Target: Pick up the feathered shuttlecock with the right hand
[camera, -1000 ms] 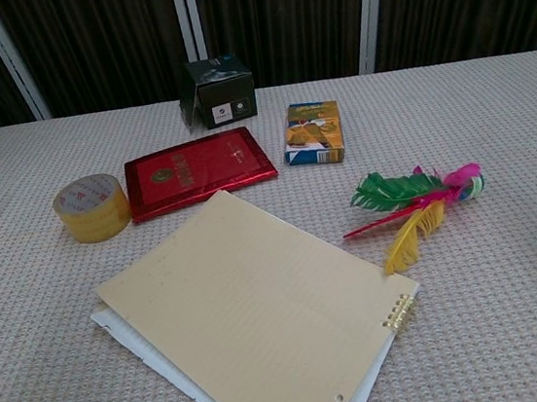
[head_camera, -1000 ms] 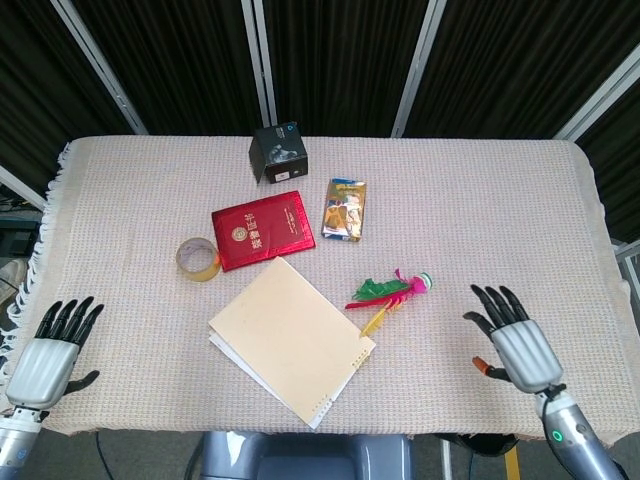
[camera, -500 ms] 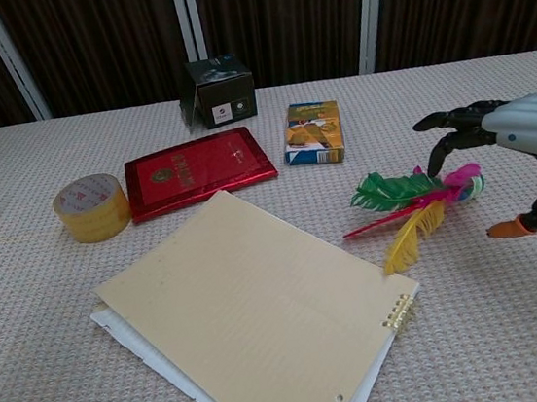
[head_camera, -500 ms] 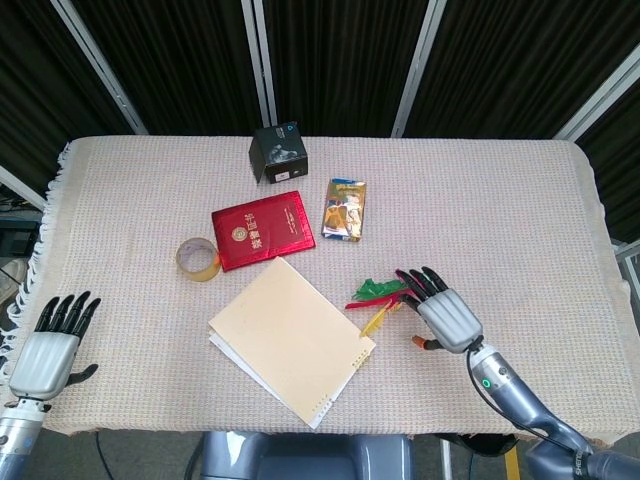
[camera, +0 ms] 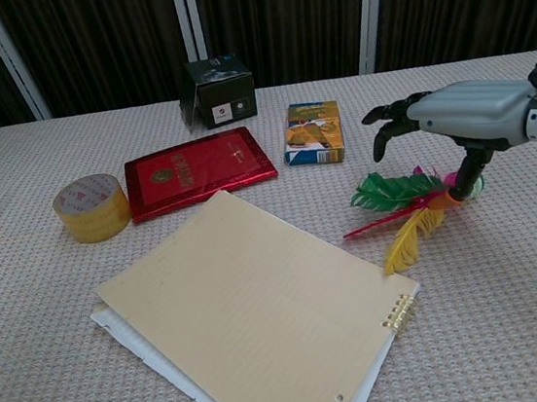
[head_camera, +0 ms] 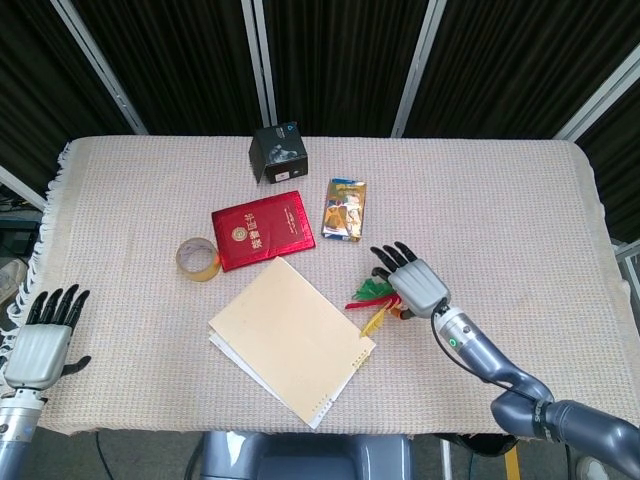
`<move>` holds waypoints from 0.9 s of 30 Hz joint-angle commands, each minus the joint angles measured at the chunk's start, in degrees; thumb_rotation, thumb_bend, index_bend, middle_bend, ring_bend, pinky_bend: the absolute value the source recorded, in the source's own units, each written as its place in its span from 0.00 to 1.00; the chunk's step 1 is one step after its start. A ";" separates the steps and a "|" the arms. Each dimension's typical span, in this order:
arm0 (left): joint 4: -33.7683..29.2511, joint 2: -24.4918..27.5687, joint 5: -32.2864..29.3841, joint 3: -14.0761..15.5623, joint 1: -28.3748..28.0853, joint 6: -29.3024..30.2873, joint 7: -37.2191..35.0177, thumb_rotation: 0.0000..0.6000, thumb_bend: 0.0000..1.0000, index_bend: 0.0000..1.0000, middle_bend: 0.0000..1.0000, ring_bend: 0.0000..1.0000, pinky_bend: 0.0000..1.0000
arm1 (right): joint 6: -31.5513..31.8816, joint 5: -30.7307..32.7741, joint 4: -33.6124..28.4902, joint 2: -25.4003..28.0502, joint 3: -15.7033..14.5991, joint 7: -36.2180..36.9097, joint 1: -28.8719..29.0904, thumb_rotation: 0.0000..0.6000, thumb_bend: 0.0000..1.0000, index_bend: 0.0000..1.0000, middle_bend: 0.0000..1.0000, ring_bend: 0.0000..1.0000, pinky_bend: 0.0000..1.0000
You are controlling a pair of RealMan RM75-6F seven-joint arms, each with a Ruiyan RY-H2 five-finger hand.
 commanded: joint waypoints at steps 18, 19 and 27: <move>1.61 -0.83 -1.80 -0.07 -1.25 -2.46 0.12 1.00 0.09 0.00 0.00 0.00 0.00 | -3.48 4.06 5.43 -4.65 -2.72 -0.50 3.89 1.00 0.23 0.36 0.00 0.00 0.00; 1.65 -0.76 -1.70 -0.05 -1.22 -2.30 -0.04 1.00 0.09 0.00 0.00 0.00 0.00 | -3.56 4.19 5.58 -4.80 -2.97 -0.78 3.88 1.00 0.25 0.38 0.00 0.00 0.00; 1.40 -0.38 -1.10 0.19 -1.04 -1.34 -0.86 1.00 0.09 0.00 0.00 0.00 0.00 | -2.49 4.52 7.93 -6.41 -3.81 -0.70 4.21 1.00 0.34 0.60 0.01 0.00 0.00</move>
